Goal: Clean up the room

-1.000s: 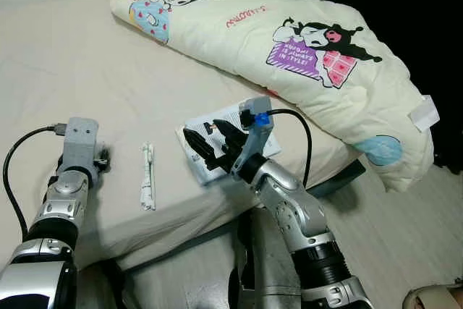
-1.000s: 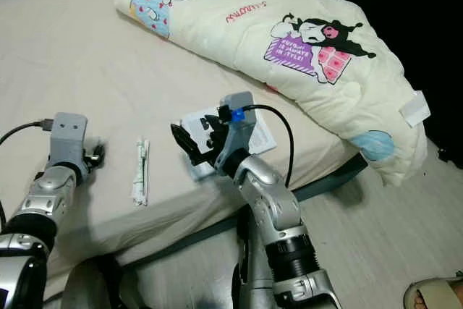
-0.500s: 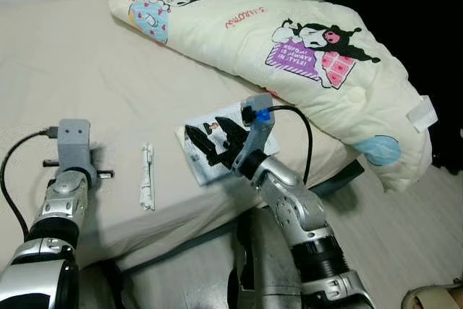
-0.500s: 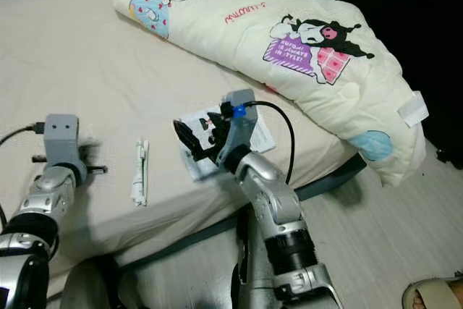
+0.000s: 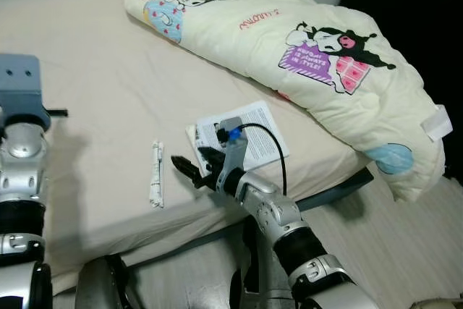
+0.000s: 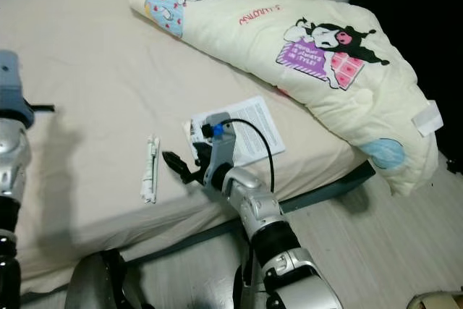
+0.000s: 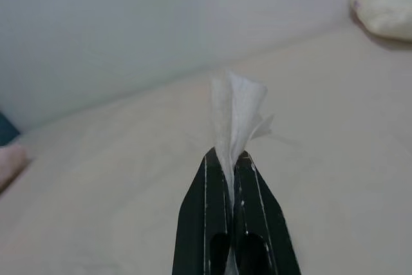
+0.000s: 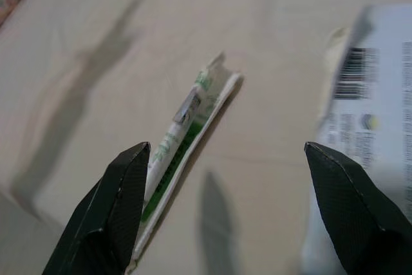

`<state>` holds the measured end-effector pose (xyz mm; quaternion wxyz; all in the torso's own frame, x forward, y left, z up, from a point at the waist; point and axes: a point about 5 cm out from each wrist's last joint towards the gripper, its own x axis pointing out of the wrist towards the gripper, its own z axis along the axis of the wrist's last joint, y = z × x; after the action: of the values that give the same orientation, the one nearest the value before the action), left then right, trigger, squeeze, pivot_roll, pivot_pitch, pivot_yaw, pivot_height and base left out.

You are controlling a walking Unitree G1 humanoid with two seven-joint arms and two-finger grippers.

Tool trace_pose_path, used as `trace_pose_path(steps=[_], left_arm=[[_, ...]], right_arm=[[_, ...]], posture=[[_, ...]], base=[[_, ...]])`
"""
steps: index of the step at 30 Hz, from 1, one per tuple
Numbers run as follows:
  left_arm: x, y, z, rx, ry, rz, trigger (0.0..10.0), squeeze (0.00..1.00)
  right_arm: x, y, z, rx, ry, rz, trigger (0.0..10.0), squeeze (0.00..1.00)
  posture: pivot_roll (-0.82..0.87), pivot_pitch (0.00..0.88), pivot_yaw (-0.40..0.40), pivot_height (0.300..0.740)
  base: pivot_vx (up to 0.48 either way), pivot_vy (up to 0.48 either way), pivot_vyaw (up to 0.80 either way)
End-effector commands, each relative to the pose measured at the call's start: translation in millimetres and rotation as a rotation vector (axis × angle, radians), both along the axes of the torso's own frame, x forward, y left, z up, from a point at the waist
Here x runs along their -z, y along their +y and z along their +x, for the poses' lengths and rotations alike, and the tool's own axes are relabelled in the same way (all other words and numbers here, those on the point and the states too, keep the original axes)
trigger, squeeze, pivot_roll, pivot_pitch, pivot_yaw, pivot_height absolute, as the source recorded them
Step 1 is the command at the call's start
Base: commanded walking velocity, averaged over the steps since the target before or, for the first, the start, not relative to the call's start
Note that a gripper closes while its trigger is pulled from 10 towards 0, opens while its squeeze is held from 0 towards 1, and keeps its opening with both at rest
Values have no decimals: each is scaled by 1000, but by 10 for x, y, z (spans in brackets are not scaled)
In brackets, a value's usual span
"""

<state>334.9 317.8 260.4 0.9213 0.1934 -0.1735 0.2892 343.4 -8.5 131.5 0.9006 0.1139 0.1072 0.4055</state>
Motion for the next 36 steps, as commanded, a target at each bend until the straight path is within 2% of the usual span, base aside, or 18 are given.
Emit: trace_pose_path(steps=[1, 2, 4, 6, 7, 8, 9, 10, 11, 14, 15, 21, 23, 24, 28, 33, 34, 36], left_arm=[[24, 47, -43, -27, 17, 14, 0, 0], [109, -39, -76, 3, 26, 0, 0, 0], [109, -39, -76, 3, 26, 0, 0, 0], [262, -167, -102, 47, 49, -32, 0, 0], [262, -167, -102, 47, 49, -32, 0, 0], [356, -286, -130, 80, 69, -43, 1725, 0], [356, -286, -130, 80, 69, -43, 1725, 0], [458, -471, -201, 127, 88, -54, 4039, 0], [474, -523, -234, 136, 90, -56, 10000, 0], [480, -552, -272, 138, 91, -56, 10000, 0], [466, -547, -335, 127, 91, -42, 10000, 0], [413, -419, -517, 66, 89, -5, 10000, 0], [408, -372, -578, 46, 97, 4, 10000, 0], [418, -343, -634, 32, 109, 6, 10000, 0], [452, -365, -727, 22, 135, -1, 10000, 0], [468, -435, -807, 26, 157, -11, 10000, 0], [482, -446, -832, 26, 170, -16, 10000, 0], [483, -445, -838, 26, 173, -18, 10000, 0]], right_arm=[[-235, 742, -258, -168, -9, 117, 10000, 0], [-245, 944, -359, -215, 22, 129, 10000, 0], [-245, 944, -359, -215, 22, 129, 10000, 0], [-255, 1075, -441, -252, 36, 151, 10000, 0], [-255, 1075, -441, -252, 36, 151, 10000, 0], [-249, 1134, -484, -275, 42, 164, 10000, 0], [-249, 1134, -484, -275, 42, 164, 10000, 0], [-237, 1200, -531, -300, 45, 169, 10000, 0], [-234, 1211, -536, -305, 45, 167, 10000, 0], [-238, 1219, -531, -307, 43, 164, 10000, 0], [-264, 1229, -523, -313, 31, 162, 10000, 0], [-382, 1226, -461, -318, -12, 155, 10000, 0], [-376, 1217, -430, -304, -14, 103, 10000, 0], [-348, 1196, -390, -270, -14, 37, 10000, 0], [-285, 1121, -297, -181, 9, -52, 10000, 0], [-234, 1012, -199, -82, 47, -73, 10000, 0], [-195, 948, -163, -43, 91, -33, 0, 0], [-179, 926, -153, -36, 98, -31, 0, 0]], posture=[[-33, 244, -89, 456], [-28, 260, -95, 456], [-28, 260, -95, 456], [-24, 266, -100, 456], [-24, 266, -100, 456], [-18, 274, -106, 456], [-18, 274, -106, 456], [-12, 283, -113, 456], [-5, 290, -119, 456], [1, 297, -122, 456], [14, 320, -129, 456], [33, 356, -141, 456], [30, 375, -145, 456], [24, 400, -150, 456], [24, 438, -158, 456], [25, 453, -160, 456], [29, 458, -159, 456], [29, 458, -159, 456]], base=[[0, 0, 0], [0, 0, 0], [0, 0, 0], [0, 0, 0], [0, 0, 0], [0, 0, 0], [0, 0, 0], [0, 0, 0], [0, 0, 0], [0, 0, 0], [0, 0, 0], [0, 0, 0], [0, 0, 0], [0, 0, 0], [0, 0, 0], [0, 0, 0], [0, 0, 0], [0, 0, 0]])
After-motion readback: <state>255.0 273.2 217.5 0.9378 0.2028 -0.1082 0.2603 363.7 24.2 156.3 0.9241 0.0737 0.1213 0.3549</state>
